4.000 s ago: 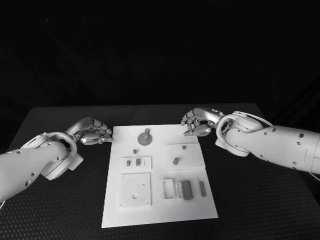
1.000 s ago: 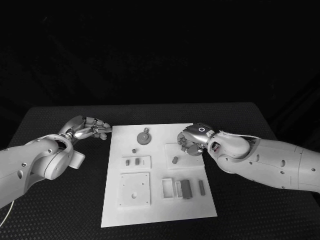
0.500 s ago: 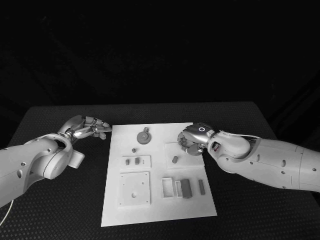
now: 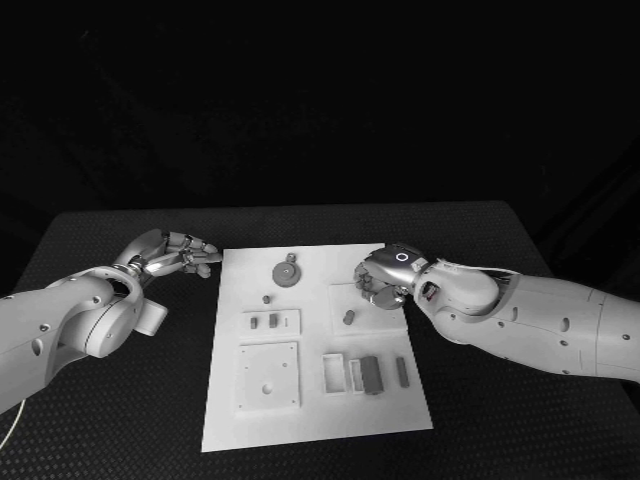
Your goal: Assemble the parts on the task board
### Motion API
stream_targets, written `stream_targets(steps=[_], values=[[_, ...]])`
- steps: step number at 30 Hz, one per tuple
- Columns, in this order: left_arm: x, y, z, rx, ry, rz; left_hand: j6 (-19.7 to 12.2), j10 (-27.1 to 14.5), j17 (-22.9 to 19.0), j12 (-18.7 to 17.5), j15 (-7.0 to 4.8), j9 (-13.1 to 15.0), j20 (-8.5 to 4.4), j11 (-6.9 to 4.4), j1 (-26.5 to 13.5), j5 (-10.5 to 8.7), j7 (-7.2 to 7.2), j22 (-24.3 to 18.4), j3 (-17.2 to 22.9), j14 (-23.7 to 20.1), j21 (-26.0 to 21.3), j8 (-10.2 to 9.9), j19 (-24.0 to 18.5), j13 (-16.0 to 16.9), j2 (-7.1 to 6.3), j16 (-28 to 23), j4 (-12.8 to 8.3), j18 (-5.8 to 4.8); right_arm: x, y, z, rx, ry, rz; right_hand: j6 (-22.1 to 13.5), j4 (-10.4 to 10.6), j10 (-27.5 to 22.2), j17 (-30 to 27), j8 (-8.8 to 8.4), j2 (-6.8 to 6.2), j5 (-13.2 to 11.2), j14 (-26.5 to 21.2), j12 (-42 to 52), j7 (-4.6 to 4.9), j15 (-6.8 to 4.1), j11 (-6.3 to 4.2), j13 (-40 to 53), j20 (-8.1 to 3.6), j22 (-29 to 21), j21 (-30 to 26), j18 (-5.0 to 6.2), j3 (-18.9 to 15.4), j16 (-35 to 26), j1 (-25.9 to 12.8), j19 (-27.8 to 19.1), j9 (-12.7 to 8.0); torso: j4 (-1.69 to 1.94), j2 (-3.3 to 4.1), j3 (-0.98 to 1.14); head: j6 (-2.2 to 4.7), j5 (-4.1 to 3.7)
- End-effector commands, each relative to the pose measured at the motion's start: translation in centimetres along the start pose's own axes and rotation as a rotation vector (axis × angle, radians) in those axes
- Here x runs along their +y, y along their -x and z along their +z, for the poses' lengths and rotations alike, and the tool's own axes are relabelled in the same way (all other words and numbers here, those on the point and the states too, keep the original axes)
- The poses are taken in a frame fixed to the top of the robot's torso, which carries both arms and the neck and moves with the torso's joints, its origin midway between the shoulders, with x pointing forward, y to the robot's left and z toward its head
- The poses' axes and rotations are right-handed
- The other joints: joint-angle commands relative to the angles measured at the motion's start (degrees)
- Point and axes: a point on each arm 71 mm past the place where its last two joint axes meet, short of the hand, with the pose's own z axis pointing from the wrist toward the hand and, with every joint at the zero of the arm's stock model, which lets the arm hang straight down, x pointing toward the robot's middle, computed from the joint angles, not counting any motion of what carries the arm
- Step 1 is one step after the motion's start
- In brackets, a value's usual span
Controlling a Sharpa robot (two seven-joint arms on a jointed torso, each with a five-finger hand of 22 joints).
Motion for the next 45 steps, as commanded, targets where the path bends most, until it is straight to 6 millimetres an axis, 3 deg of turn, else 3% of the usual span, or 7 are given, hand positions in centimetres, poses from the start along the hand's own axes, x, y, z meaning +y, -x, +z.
stream_targets(steps=[1, 24, 37, 45], values=[[-0.1, -0.2, 0.0, 0.013, -0.005, -0.010, -0.48, -0.46, 0.08, 0.11, 0.05, -0.05, -0.12, 0.13, -0.11, -0.12, -0.02, -0.07, -0.45, 0.31, -0.40, 0.08, 0.41, -0.05, 0.35, -0.33, -0.01, 0.23, -0.4, -2.0, -0.6, 0.109, -0.030, -0.027, 0.42, -0.35, 1.09, -0.05, 0.41, 0.41, 0.17, -0.10, -0.05, 0.00, -0.53, 0.13, 0.16, -0.41, 0.67, -0.40, 3.57, -0.06, 0.18, 0.74, -0.18, 0.12, 0.02, 0.02, -0.01, -0.07, -0.09], [0.1, 0.1, 0.0, 0.005, -0.005, -0.007, -0.46, -0.51, 0.28, 0.13, 0.06, -0.07, -0.10, 0.16, -0.11, -0.13, -0.03, -0.11, -0.50, 0.35, -0.47, 0.14, 0.45, -0.11, 0.44, -0.48, 0.03, 0.22, -0.3, -0.5, -0.8, 0.004, -0.032, -0.032, 1.35, -0.29, 2.66, 0.02, 1.07, -0.18, 0.17, -0.11, -0.03, -0.39, -1.15, -0.49, 1.11, -0.44, 0.92, -0.44, 3.57, -0.59, 0.26, 1.38, 0.15, 1.00, 0.03, 0.00, -0.06, -0.04, -0.14], [0.0, 0.0, 0.1, 0.004, -0.006, -0.007, -0.47, -0.54, 0.45, 0.15, 0.07, -0.09, -0.09, 0.17, -0.22, -0.13, -0.03, -0.14, -0.60, 0.38, -0.53, 0.18, 0.47, -0.16, 0.43, -0.61, 0.08, 0.21, -0.1, 2.1, -0.5, -0.054, -0.025, -0.023, 1.44, -0.27, 2.85, 0.04, 1.13, -0.29, 0.17, -0.09, -0.07, -0.43, -1.22, -0.56, 1.27, -0.44, 0.94, -0.45, 3.57, -0.66, 0.29, 1.32, 0.22, 1.16, 0.03, -0.01, -0.06, 0.21, 0.03], [0.1, 0.1, 0.1, 0.000, -0.005, -0.009, -0.47, -0.56, 0.51, 0.15, 0.07, -0.09, -0.10, 0.18, -0.24, -0.13, -0.03, -0.15, -0.63, 0.39, -0.55, 0.19, 0.48, -0.18, 0.44, -0.66, 0.09, 0.21, -0.2, 2.7, -0.4, -0.063, -0.025, -0.018, 1.46, -0.26, 2.90, 0.05, 1.14, -0.28, 0.17, -0.09, -0.10, -0.44, -1.24, -0.58, 1.32, -0.45, 0.95, -0.46, 3.57, -0.66, 0.30, 1.31, 0.24, 1.21, 0.07, -0.01, -0.08, 0.19, 0.02]])
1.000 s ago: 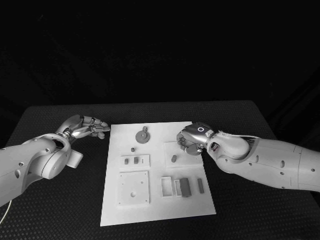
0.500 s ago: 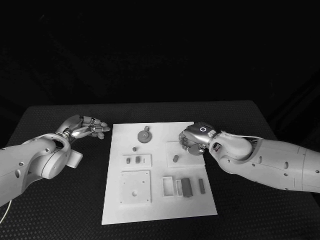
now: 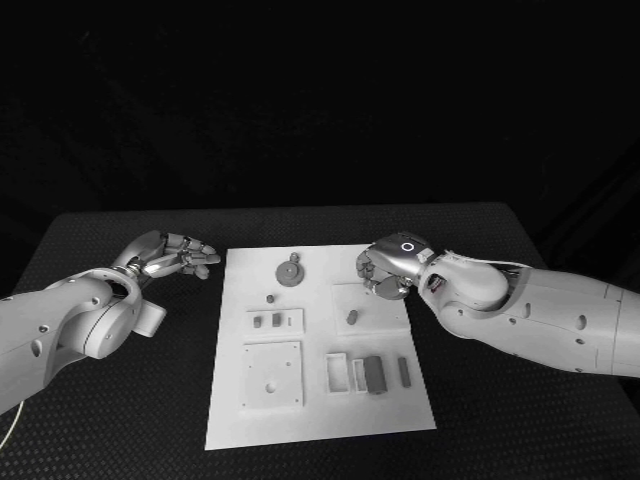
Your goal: Assemble the parts on the task board
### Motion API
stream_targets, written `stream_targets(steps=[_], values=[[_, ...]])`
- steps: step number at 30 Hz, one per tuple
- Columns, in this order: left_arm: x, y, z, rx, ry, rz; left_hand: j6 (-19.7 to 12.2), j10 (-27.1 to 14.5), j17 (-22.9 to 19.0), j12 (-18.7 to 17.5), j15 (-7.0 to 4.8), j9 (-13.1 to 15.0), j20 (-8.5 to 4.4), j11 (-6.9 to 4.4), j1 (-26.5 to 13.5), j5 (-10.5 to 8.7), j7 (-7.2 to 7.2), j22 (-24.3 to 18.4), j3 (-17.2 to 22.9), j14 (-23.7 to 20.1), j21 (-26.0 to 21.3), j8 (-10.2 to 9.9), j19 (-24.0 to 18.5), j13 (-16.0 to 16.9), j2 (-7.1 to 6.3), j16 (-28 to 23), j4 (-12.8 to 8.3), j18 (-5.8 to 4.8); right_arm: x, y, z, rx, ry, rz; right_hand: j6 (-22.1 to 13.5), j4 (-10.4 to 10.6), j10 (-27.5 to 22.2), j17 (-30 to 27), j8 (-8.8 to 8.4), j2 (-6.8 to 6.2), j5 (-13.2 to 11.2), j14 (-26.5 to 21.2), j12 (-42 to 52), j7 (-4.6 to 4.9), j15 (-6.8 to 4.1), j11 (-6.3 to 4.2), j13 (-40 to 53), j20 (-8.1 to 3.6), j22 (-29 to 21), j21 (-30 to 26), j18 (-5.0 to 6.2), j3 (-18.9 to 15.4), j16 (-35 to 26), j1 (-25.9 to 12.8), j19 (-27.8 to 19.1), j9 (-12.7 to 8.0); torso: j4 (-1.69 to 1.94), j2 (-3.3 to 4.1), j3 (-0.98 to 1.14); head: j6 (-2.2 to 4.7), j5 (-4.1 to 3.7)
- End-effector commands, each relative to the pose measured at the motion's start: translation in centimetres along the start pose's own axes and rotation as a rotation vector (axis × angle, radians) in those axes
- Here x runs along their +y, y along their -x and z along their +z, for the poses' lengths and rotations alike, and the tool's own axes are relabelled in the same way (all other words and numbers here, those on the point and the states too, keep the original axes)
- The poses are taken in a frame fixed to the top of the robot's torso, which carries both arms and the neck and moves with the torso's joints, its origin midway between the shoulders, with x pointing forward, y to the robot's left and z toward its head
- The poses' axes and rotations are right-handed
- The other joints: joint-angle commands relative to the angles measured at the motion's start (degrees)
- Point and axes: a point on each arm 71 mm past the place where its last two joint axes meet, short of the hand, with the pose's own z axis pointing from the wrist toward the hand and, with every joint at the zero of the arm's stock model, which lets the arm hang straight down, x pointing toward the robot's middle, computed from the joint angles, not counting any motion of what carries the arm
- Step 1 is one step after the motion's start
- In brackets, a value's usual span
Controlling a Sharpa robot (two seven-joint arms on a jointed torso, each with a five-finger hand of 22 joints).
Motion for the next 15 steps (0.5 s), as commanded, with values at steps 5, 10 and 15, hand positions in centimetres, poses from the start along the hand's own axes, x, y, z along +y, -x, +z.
stream_targets(steps=[5, 10, 15], values=[[-0.1, -0.1, 0.1, 0.006, -0.008, -0.010, -0.47, -0.37, 0.12, 0.15, 0.07, -0.06, -0.10, -0.02, -0.25, -0.13, -0.03, -0.07, -0.36, 0.39, -0.36, 0.20, 0.48, -0.09, 0.44, -0.25, 0.13, 0.60, 0.7, 0.7, 0.1, -0.007, 0.006, 0.038, 0.34, -0.02, 2.37, 0.04, 0.36, -0.27, 0.24, -0.40, 0.37, -0.11, -0.81, -0.47, -0.07, -0.25, 0.97, -0.24, 3.60, -0.27, 0.30, 0.25, 0.23, 0.13, 0.00, 0.02, 0.03, 0.02, 0.22], [-0.1, 0.0, 0.1, 0.002, -0.008, -0.009, -0.47, -0.38, 0.15, 0.15, 0.07, -0.06, -0.10, -0.02, -0.24, -0.13, -0.03, -0.08, -0.37, 0.39, -0.38, 0.20, 0.48, -0.10, 0.44, -0.28, 0.12, 0.60, 2.4, 1.6, 0.1, -0.036, 0.044, 0.095, 0.34, -0.02, 2.39, 0.04, 0.36, -0.26, 0.24, -0.41, 0.36, -0.11, -0.82, -0.48, -0.04, -0.25, 0.97, -0.25, 3.60, -0.27, 0.30, 0.24, 0.24, 0.15, -0.01, 0.01, 0.05, 0.16, 0.62], [0.0, 0.1, 0.1, -0.001, -0.008, -0.011, -0.48, -0.38, 0.18, 0.15, 0.06, -0.07, -0.10, -0.02, -0.23, -0.13, -0.04, -0.08, -0.37, 0.40, -0.39, 0.21, 0.49, -0.11, 0.45, -0.30, 0.12, 0.61, 5.1, 2.5, 0.1, -0.055, 0.110, 0.148, 0.33, -0.02, 2.41, 0.04, 0.36, -0.23, 0.24, -0.41, 0.34, -0.11, -0.83, -0.49, -0.02, -0.25, 0.97, -0.26, 3.60, -0.25, 0.30, 0.25, 0.24, 0.17, 0.00, -0.03, -0.02, 0.33, 1.64]])
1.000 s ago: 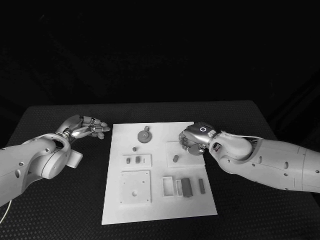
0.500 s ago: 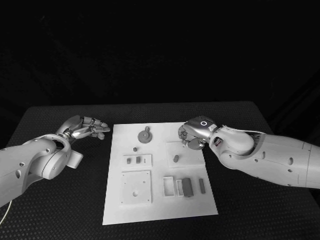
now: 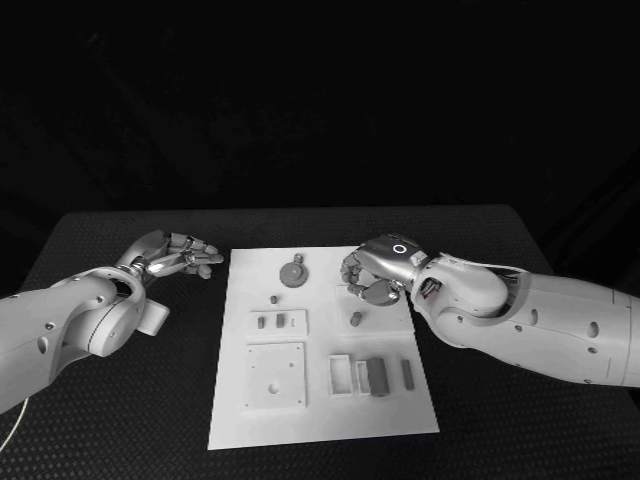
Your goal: Assemble the parts on the task board
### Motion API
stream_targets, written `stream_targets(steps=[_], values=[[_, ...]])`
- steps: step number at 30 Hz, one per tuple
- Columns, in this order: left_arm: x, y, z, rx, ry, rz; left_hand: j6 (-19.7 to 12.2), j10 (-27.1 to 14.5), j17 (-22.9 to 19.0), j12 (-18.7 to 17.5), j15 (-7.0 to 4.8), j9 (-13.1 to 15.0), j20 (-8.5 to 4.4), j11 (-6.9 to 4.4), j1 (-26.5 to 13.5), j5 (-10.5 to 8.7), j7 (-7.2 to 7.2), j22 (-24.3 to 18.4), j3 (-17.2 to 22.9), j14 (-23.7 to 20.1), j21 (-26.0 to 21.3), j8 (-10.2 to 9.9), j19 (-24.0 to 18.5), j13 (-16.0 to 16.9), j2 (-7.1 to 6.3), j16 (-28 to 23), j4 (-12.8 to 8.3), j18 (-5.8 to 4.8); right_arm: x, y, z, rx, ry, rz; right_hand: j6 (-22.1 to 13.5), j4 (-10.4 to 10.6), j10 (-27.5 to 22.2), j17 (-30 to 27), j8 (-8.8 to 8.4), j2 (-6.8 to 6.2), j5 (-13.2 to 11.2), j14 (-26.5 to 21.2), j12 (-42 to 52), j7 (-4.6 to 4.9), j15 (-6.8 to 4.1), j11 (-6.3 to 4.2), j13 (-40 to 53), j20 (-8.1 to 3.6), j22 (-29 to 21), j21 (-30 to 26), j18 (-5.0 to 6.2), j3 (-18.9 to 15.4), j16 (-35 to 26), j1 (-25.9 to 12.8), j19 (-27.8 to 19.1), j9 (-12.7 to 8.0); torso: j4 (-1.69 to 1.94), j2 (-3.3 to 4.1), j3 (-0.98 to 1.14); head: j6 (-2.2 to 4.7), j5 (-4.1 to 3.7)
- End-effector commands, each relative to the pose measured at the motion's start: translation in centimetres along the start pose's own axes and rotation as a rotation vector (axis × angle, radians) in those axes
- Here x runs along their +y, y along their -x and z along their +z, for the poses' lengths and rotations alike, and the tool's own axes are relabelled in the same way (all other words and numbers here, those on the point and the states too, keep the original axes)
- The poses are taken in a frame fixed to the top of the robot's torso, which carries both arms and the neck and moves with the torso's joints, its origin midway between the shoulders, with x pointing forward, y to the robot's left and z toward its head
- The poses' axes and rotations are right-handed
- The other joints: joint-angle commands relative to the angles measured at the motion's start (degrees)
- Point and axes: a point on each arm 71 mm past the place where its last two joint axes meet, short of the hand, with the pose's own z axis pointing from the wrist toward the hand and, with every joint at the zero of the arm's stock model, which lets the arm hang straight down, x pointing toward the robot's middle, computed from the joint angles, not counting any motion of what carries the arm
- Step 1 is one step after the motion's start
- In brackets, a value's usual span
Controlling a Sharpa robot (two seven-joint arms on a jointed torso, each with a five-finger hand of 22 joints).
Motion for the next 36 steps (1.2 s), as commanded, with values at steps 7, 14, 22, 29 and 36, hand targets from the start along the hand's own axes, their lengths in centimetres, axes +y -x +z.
stream_targets(steps=[7, 14, 22, 29, 36], values=[[-0.2, -0.2, 0.1, 0.002, -0.012, -0.013, -0.51, -0.39, 0.12, 0.15, 0.07, -0.09, -0.10, -0.01, -0.23, -0.12, -0.03, -0.10, -0.24, 0.40, -0.41, 0.20, 0.49, -0.07, 0.45, -0.35, -0.03, 0.62, 5.9, 0.9, 1.1, -0.027, 0.141, 0.118, 0.27, -0.03, 2.32, 0.04, 0.34, -0.05, 0.18, -0.44, 0.15, -0.10, -0.86, -0.43, 0.07, -0.28, 0.96, -0.30, 3.60, -0.22, 0.28, 0.35, 0.26, 0.13, -0.01, -0.04, 0.04, -0.07, 2.70], [-0.4, -0.4, 0.2, 0.006, -0.016, -0.015, -0.52, -0.39, 0.17, 0.17, 0.06, -0.09, -0.10, -0.02, -0.21, -0.12, -0.03, -0.10, -0.24, 0.41, -0.42, 0.21, 0.50, -0.08, 0.46, -0.38, -0.04, 0.62, 8.2, 0.4, 1.5, -0.014, 0.199, 0.139, 0.18, -0.04, 2.28, 0.03, 0.30, 0.04, 0.17, -0.49, 0.06, -0.07, -0.86, -0.43, 0.12, -0.28, 0.95, -0.35, 3.60, -0.21, 0.24, 0.33, 0.25, 0.18, -0.01, -0.11, -0.26, -0.05, 3.93], [-0.4, -0.5, 0.2, 0.005, -0.016, -0.016, -0.54, -0.37, 0.23, 0.18, 0.06, -0.11, -0.10, -0.03, -0.19, -0.13, -0.02, -0.11, -0.25, 0.42, -0.45, 0.21, 0.51, -0.10, 0.48, -0.43, -0.04, 0.62, 9.9, -1.6, 1.4, 0.024, 0.239, 0.162, 0.12, -0.05, 2.25, 0.03, 0.27, 0.10, 0.17, -0.51, -0.02, -0.05, -0.86, -0.43, 0.16, -0.28, 0.94, -0.39, 3.60, -0.21, 0.22, 0.31, 0.24, 0.23, -0.02, 0.01, -0.13, -0.39, 5.02], [-0.5, -0.6, 0.3, 0.008, -0.016, -0.017, -0.54, -0.36, 0.28, 0.19, 0.06, -0.11, -0.10, -0.03, -0.18, -0.12, -0.02, -0.12, -0.25, 0.43, -0.46, 0.22, 0.52, -0.10, 0.49, -0.47, -0.05, 0.62, 11.4, -3.7, 0.9, 0.056, 0.267, 0.182, 0.09, -0.06, 2.24, 0.03, 0.26, 0.13, 0.17, -0.53, -0.06, -0.04, -0.86, -0.42, 0.19, -0.28, 0.93, -0.41, 3.60, -0.20, 0.21, 0.31, 0.23, 0.26, 0.07, 0.00, -0.16, -0.72, 5.64], [-0.5, -0.7, 0.3, 0.009, -0.017, -0.018, -0.52, -0.37, 0.35, 0.19, 0.08, -0.12, -0.09, -0.03, -0.17, -0.12, -0.03, -0.15, -0.27, 0.39, -0.51, 0.25, 0.49, -0.13, 0.47, -0.56, -0.06, 0.61, 11.6, -4.6, 0.9, 0.062, 0.277, 0.154, 0.07, -0.07, 2.24, 0.03, 0.25, 0.14, 0.17, -0.54, -0.10, -0.04, -0.86, -0.43, 0.22, -0.28, 0.93, -0.44, 3.60, -0.20, 0.20, 0.33, 0.23, 0.29, -0.01, 0.03, -0.06, -1.06, 6.46]])
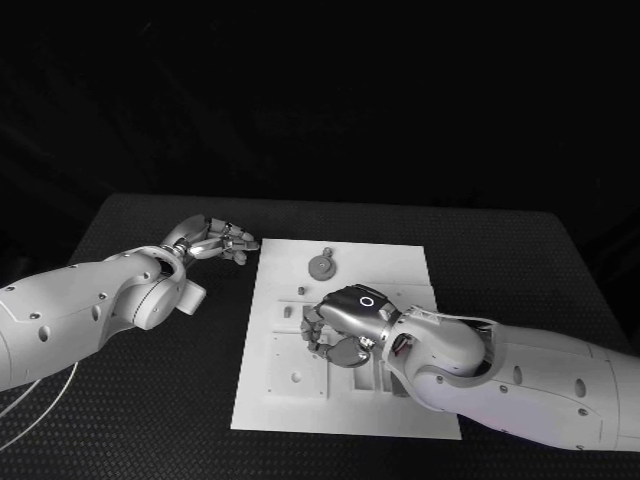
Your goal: Assemble the parts on the task board
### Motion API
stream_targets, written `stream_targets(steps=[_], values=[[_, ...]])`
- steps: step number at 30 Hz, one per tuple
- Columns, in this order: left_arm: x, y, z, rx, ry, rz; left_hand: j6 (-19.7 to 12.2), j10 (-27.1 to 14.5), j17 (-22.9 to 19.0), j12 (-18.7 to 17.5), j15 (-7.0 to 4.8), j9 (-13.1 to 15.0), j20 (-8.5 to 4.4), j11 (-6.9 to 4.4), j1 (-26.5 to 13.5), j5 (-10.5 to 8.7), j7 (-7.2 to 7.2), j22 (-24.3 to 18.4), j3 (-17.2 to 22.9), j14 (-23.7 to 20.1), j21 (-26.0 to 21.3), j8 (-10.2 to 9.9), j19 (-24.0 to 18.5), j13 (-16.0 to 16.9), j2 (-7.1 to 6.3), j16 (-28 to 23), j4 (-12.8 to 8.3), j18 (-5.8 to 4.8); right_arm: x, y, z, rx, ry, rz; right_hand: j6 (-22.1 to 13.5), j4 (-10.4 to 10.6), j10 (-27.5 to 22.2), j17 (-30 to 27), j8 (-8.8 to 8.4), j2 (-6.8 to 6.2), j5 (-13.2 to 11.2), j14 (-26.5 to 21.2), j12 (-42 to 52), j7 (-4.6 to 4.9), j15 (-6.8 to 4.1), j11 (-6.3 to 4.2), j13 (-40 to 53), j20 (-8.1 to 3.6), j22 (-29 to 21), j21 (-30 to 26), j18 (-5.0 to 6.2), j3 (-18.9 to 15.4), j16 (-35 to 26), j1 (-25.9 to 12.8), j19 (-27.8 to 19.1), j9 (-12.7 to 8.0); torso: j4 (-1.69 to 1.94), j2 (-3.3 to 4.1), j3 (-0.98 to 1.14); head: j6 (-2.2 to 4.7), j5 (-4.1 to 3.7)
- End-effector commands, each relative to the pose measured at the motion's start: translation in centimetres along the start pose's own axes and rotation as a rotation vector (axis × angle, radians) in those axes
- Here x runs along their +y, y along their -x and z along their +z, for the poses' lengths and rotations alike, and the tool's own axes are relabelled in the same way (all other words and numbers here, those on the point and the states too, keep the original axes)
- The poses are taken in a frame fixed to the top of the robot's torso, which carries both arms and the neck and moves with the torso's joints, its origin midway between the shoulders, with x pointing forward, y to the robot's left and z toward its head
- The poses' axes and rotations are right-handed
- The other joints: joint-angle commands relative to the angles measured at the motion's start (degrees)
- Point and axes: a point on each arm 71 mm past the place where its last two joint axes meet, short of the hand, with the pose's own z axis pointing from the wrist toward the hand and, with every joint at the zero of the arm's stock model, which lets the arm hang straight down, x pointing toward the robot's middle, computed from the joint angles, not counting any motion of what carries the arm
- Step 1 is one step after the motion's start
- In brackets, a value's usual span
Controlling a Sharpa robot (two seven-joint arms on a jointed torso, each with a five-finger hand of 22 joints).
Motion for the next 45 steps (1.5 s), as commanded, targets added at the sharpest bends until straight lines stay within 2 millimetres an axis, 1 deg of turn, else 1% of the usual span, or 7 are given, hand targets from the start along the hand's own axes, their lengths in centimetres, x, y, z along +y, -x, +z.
stream_targets(steps=[1, 3, 6, 14, 18, 34, 45], values=[[-0.2, -0.2, 0.0, 0.003, -0.012, -0.008, -0.52, -0.37, 0.08, 0.19, 0.08, -0.08, 0.12, -0.03, -0.17, -0.13, -0.03, -0.08, -0.28, 0.39, -0.31, 0.25, 0.28, -0.09, 0.47, -0.35, -0.06, 0.78, 0.3, -0.4, 0.0, 0.002, 0.032, -0.035, 0.07, 0.07, 1.97, 0.03, 0.13, 0.18, 0.19, -0.54, -0.08, -0.03, -0.86, -0.50, 0.09, -0.27, 0.93, -0.21, 3.60, -0.05, 0.20, 0.37, 0.00, 0.07, -0.06, 0.02, 0.04, -0.22, 0.49], [-0.2, -0.2, 0.0, 0.003, -0.012, -0.008, -0.52, -0.37, 0.10, 0.19, 0.09, -0.08, 0.13, -0.03, -0.16, -0.13, -0.03, -0.09, -0.28, 0.38, -0.32, 0.26, 0.27, -0.10, 0.47, -0.38, -0.06, 0.77, 0.3, -0.6, 0.0, 0.003, 0.035, -0.047, 0.07, 0.07, 1.97, 0.03, 0.13, 0.18, 0.19, -0.54, -0.09, -0.03, -0.86, -0.50, 0.09, -0.28, 0.94, -0.21, 3.60, -0.06, 0.20, 0.37, 0.00, 0.08, -0.12, 0.01, 0.02, -0.25, 0.66], [-0.2, -0.2, 0.0, 0.004, -0.012, -0.008, -0.52, -0.38, 0.12, 0.19, 0.09, -0.08, 0.13, -0.02, -0.16, -0.13, -0.03, -0.09, -0.28, 0.37, -0.33, 0.27, 0.27, -0.10, 0.47, -0.40, -0.06, 0.77, 0.2, -0.9, -0.1, 0.006, 0.032, -0.068, 0.07, 0.07, 1.97, 0.03, 0.13, 0.17, 0.19, -0.54, -0.11, -0.03, -0.86, -0.50, 0.11, -0.28, 0.94, -0.22, 3.60, -0.06, 0.20, 0.38, 0.01, 0.10, -0.03, 0.01, 0.01, -0.48, 0.97], [-0.2, -0.1, 0.0, 0.003, -0.011, -0.008, -0.52, -0.38, 0.17, 0.19, 0.10, -0.09, 0.14, -0.02, -0.17, -0.13, -0.03, -0.11, -0.30, 0.36, -0.36, 0.28, 0.26, -0.12, 0.48, -0.46, -0.05, 0.76, 0.1, -1.6, 0.0, 0.022, 0.029, -0.082, 0.08, 0.07, 1.99, 0.04, 0.14, 0.15, 0.19, -0.54, -0.13, -0.04, -0.86, -0.50, 0.14, -0.28, 0.94, -0.23, 3.60, -0.07, 0.21, 0.39, 0.01, 0.13, 0.03, 0.00, -0.02, -0.76, 1.18], [-0.1, 0.0, 0.0, 0.002, -0.010, -0.008, -0.52, -0.39, 0.20, 0.19, 0.11, -0.09, 0.14, -0.02, -0.17, -0.13, -0.03, -0.11, -0.30, 0.36, -0.37, 0.28, 0.26, -0.12, 0.48, -0.48, -0.05, 0.76, -0.2, -2.0, 0.0, 0.029, 0.024, -0.090, 0.08, 0.07, 2.00, 0.04, 0.14, 0.14, 0.19, -0.54, -0.15, -0.04, -0.87, -0.50, 0.16, -0.28, 0.94, -0.23, 3.60, -0.07, 0.21, 0.40, 0.01, 0.15, -0.04, 0.02, 0.03, -0.92, 1.35], [-0.1, 0.0, 0.0, 0.005, -0.009, -0.008, -0.56, -0.40, 0.30, 0.19, 0.12, -0.11, 0.15, -0.01, -0.18, -0.13, -0.02, -0.13, -0.33, 0.35, -0.41, 0.29, 0.25, -0.15, 0.49, -0.59, -0.03, 0.76, -0.6, -2.6, 0.2, 0.042, 0.013, -0.091, 0.07, 0.08, 2.02, 0.05, 0.14, 0.13, 0.19, -0.55, -0.20, -0.04, -0.87, -0.51, 0.22, -0.28, 0.95, -0.26, 3.60, -0.09, 0.21, 0.39, 0.03, 0.22, -0.06, 0.02, 0.04, -1.01, 1.50], [-0.1, 0.0, -0.1, 0.004, -0.008, -0.008, -0.57, -0.41, 0.38, 0.19, 0.13, -0.13, 0.16, -0.01, -0.21, -0.13, -0.01, -0.15, -0.36, 0.35, -0.44, 0.30, 0.25, -0.18, 0.49, -0.66, -0.01, 0.75, -1.2, -3.2, 0.1, 0.076, -0.005, -0.097, 0.05, 0.09, 2.04, 0.06, 0.14, 0.14, 0.19, -0.55, -0.25, -0.03, -0.87, -0.51, 0.27, -0.27, 0.95, -0.28, 3.60, -0.11, 0.21, 0.36, 0.03, 0.27, -0.05, 0.00, -0.01, -1.16, 1.52]])
